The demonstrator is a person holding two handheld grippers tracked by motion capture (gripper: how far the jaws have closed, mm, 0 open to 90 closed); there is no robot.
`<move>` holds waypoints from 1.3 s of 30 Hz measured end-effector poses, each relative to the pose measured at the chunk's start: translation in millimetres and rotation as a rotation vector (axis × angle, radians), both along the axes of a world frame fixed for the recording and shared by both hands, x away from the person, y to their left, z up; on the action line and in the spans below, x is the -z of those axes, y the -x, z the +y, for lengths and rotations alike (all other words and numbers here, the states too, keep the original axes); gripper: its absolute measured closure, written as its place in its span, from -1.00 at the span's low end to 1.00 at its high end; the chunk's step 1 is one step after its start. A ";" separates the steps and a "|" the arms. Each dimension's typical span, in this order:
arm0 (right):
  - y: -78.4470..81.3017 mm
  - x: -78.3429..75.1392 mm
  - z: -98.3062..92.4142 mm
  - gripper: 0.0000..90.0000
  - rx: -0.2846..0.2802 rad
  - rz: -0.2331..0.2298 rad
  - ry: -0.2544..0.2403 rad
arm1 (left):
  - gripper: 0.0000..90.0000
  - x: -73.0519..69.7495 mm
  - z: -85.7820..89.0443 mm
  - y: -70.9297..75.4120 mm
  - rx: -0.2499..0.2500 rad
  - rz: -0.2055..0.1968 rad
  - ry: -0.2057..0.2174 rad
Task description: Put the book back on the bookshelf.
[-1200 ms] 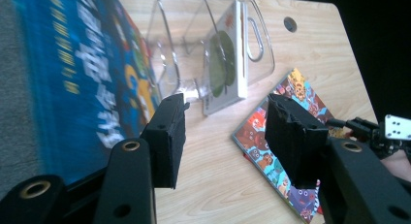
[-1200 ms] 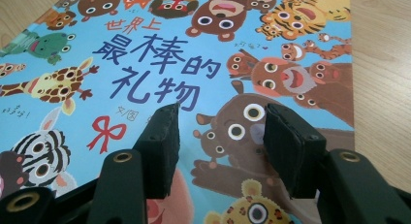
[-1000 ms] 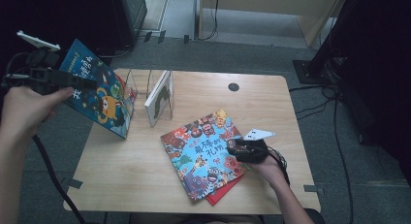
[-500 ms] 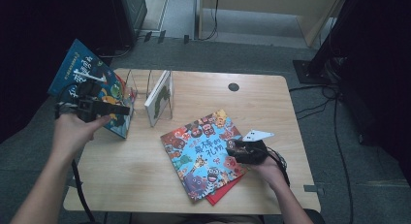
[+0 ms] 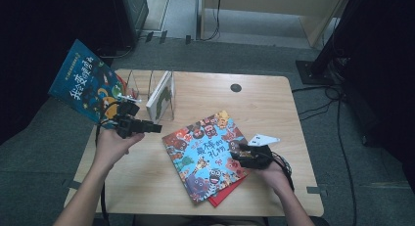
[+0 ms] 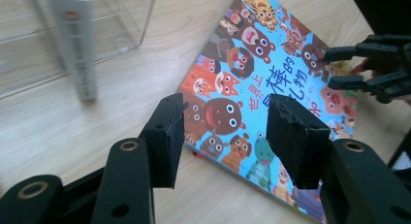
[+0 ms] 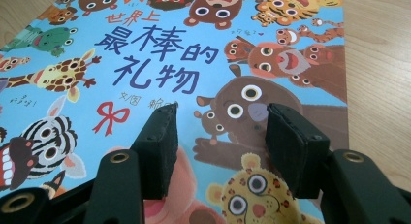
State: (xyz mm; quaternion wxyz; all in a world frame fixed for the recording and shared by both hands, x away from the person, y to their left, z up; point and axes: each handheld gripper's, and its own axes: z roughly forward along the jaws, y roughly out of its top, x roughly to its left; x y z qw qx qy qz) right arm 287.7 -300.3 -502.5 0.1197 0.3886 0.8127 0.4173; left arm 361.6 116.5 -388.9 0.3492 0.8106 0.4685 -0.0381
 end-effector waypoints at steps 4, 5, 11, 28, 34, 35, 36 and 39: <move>4.3 0.9 -1.7 0.01 0.011 -0.009 0.000 | 0.08 14.5 -15.3 -1.8 0.024 -0.003 -0.028; 5.3 1.1 -1.9 0.01 0.011 -0.010 -0.001 | 0.08 19.0 -20.0 -2.2 0.038 0.000 -0.035; 15.2 2.7 -1.6 0.00 0.016 -0.029 0.000 | 0.07 40.4 -37.9 -4.4 0.072 0.003 -0.044; 32.5 4.4 -14.7 -0.04 0.064 -0.035 -0.016 | 0.10 85.4 -69.7 -9.5 0.166 -0.041 -0.086; 39.3 3.4 -24.6 0.09 0.082 -0.006 -0.041 | 0.11 89.8 -62.6 -10.7 0.150 -0.053 -0.030; 40.3 3.3 -25.6 0.11 0.083 -0.005 -0.041 | 0.11 89.8 -62.6 -10.0 0.151 -0.072 -0.043; 42.1 3.2 -27.3 0.13 0.083 -0.008 -0.037 | 0.11 90.3 -62.8 -9.4 0.158 -0.088 -0.048; 46.0 3.2 -31.0 0.25 0.089 -0.010 -0.034 | 0.17 92.8 -64.9 -6.3 0.182 -0.177 -0.088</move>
